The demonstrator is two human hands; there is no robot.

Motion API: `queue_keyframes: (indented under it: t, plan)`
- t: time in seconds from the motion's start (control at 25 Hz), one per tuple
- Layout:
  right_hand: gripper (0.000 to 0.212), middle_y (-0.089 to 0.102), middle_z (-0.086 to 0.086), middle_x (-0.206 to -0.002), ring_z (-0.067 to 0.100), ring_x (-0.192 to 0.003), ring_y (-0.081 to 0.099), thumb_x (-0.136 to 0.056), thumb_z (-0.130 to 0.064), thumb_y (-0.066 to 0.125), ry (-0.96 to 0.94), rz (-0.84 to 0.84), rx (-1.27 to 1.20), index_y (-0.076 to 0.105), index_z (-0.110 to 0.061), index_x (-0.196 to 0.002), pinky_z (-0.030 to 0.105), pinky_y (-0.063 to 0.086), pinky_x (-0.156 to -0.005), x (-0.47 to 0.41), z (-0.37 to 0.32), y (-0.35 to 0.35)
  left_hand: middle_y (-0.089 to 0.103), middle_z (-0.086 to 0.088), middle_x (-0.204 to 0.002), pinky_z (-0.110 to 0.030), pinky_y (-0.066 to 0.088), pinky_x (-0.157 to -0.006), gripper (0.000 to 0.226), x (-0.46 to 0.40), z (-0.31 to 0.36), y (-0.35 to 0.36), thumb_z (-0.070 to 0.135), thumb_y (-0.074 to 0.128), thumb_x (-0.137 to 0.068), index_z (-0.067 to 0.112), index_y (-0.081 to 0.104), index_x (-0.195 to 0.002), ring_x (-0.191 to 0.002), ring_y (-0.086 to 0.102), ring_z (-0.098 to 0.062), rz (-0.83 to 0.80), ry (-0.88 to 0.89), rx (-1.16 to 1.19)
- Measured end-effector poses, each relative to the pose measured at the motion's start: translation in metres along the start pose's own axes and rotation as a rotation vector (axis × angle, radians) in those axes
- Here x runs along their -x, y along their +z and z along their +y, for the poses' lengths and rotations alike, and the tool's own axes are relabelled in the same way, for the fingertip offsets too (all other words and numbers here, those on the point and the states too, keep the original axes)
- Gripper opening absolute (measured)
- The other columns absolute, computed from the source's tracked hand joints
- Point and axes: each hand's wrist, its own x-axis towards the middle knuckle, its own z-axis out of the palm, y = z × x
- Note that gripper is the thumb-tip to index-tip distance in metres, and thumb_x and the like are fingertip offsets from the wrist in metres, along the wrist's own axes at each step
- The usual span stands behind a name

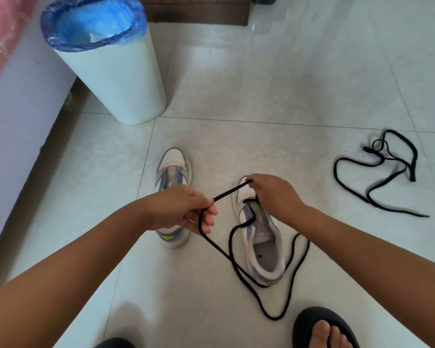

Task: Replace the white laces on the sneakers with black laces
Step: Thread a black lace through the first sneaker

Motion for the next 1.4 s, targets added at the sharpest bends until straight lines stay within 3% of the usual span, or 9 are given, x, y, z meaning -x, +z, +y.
queue_keyframes:
  t: [0.08,0.2,0.32,0.56,0.84,1.0,1.2,1.32,1.4]
  plan:
    - [0.024,0.068,0.005,-0.100,0.023,-0.094,0.061,-0.094,-0.009,0.044,0.247,-0.052,-0.264,0.065,-0.010,-0.106,0.031,0.045,-0.079,-0.004,0.010,-0.005,0.067,-0.008,-0.071,-0.021,0.051,-0.056,0.028,0.009,-0.006,-0.010,0.015,0.041,-0.100,0.005,0.061,-0.084,-0.058,0.065,-0.018,-0.020,-0.012,-0.067]
    - [0.024,0.068,0.005,-0.085,0.020,-0.081,0.063,-0.092,-0.005,0.042,0.446,-0.005,-0.488,0.066,-0.010,-0.087,0.023,0.045,-0.070,-0.013,0.027,-0.009,0.068,-0.008,-0.074,-0.025,0.051,-0.062,0.028,0.020,-0.018,-0.020,0.015,0.039,-0.101,0.005,0.060,-0.085,-0.058,0.065,-0.020,-0.071,-0.027,-0.095]
    - [0.020,0.067,0.013,-0.083,0.022,-0.070,0.062,-0.093,-0.004,0.046,0.654,0.028,-0.716,0.065,-0.004,-0.091,0.027,0.049,-0.066,-0.015,0.042,-0.009,0.067,-0.014,-0.074,-0.032,0.053,-0.066,0.028,0.034,-0.031,-0.035,0.011,0.039,-0.099,-0.001,0.061,-0.087,-0.058,0.064,-0.024,-0.110,-0.051,-0.026]
    - [0.011,0.064,0.020,-0.085,0.019,-0.058,0.059,-0.090,-0.003,0.055,0.844,0.113,-0.788,0.062,-0.002,-0.082,0.022,0.053,-0.050,-0.011,0.061,-0.008,0.066,-0.020,-0.079,-0.033,0.056,-0.069,0.024,0.068,-0.077,-0.099,0.009,0.048,-0.097,-0.005,0.064,-0.087,-0.065,0.064,-0.028,0.061,-0.237,-0.040]
    - [0.018,0.061,0.019,-0.072,0.012,-0.039,0.062,-0.090,0.000,0.055,0.893,0.137,-0.885,0.057,-0.003,-0.072,0.021,0.054,-0.043,-0.009,0.076,-0.010,0.068,-0.016,-0.081,-0.033,0.056,-0.072,0.015,0.083,-0.124,-0.154,0.012,0.064,-0.085,-0.002,0.070,-0.088,-0.070,0.066,-0.025,0.305,-0.327,-0.096]
    - [0.018,0.060,0.020,-0.072,0.013,-0.038,0.062,-0.091,0.000,0.054,0.929,0.159,-0.902,0.056,-0.002,-0.072,0.021,0.053,-0.041,-0.007,0.081,-0.014,0.066,-0.014,-0.082,-0.029,0.053,-0.068,0.021,0.090,-0.146,-0.181,0.013,0.051,-0.096,0.000,0.067,-0.091,-0.072,0.062,-0.024,0.509,-0.320,-0.185]
    - [0.018,0.060,0.021,-0.073,0.012,-0.038,0.062,-0.091,0.000,0.054,0.934,0.162,-0.870,0.056,-0.002,-0.073,0.021,0.053,-0.042,-0.004,0.084,-0.021,0.062,-0.015,-0.073,-0.025,0.042,-0.058,0.024,0.108,-0.172,-0.203,0.016,0.054,-0.096,-0.002,0.066,-0.086,-0.061,0.053,-0.025,0.684,-0.400,-0.203]
    - [0.015,0.063,0.018,-0.080,0.021,-0.058,0.064,-0.090,-0.008,0.057,0.768,0.159,-0.625,0.065,0.003,-0.084,0.034,0.057,-0.063,-0.008,0.074,-0.024,0.055,-0.010,-0.066,-0.022,0.035,-0.052,0.024,0.107,-0.163,-0.199,0.014,0.054,-0.095,-0.006,0.066,-0.090,-0.057,0.045,-0.021,0.628,-0.416,-0.014]
    - [0.014,0.065,0.007,-0.082,0.020,-0.076,0.060,-0.089,-0.016,0.060,0.551,0.087,-0.426,0.069,-0.005,-0.088,0.031,0.049,-0.072,-0.013,0.051,-0.029,0.053,-0.006,-0.068,-0.022,0.042,-0.047,0.022,0.103,-0.132,-0.184,0.018,0.062,-0.088,-0.002,0.070,-0.086,-0.057,0.047,-0.015,0.483,-0.266,0.209]
